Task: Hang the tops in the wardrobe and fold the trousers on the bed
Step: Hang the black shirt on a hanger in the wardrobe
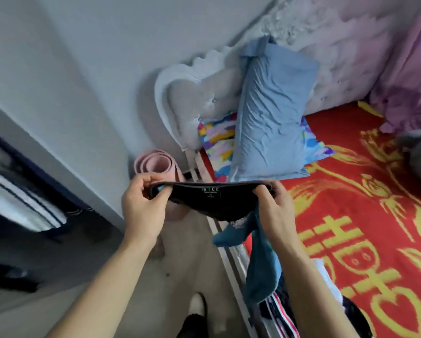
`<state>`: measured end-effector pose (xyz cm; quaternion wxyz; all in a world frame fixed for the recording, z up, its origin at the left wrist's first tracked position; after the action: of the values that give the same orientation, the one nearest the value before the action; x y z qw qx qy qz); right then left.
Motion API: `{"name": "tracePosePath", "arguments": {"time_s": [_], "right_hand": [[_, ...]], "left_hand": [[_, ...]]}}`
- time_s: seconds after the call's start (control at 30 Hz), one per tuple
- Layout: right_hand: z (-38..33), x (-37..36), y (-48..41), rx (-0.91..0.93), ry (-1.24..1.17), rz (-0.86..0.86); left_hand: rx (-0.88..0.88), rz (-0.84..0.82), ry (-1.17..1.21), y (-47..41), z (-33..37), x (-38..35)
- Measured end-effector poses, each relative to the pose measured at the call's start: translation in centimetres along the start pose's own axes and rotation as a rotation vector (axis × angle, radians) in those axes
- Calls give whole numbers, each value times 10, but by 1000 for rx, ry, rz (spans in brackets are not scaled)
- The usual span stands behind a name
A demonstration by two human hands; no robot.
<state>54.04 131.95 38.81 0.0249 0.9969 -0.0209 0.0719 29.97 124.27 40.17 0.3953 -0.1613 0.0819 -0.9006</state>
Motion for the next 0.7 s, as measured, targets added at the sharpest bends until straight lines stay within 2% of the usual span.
{"name": "tracePosePath", "arguments": {"time_s": [0.17,0.37,0.53,0.7], "right_hand": [[-68,-86,37,160,-91,-196],[-114,-169,112,304,-85,-335],[-140,-245,186,373,-68,-399],[-179,-342,263,455,-85,-436]], "left_hand": [[-46,240,-22,-15,26,115],[-94,420,35,-11,39,255],[-110,511,57,-2,24,373],[-111,542,-54,-6,1,491]]}}
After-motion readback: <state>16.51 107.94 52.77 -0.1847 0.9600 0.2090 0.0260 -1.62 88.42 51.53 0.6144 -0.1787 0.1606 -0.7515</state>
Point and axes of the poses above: each hand's wrist, its own y-axis away from the middle knuckle, its own x-axis out of the back of the hand, z = x × y, the point moved 2 cm from there along -y, towards the middle knuckle, and after that the axes turned 1 degree about -x, right-handed, at the moved point
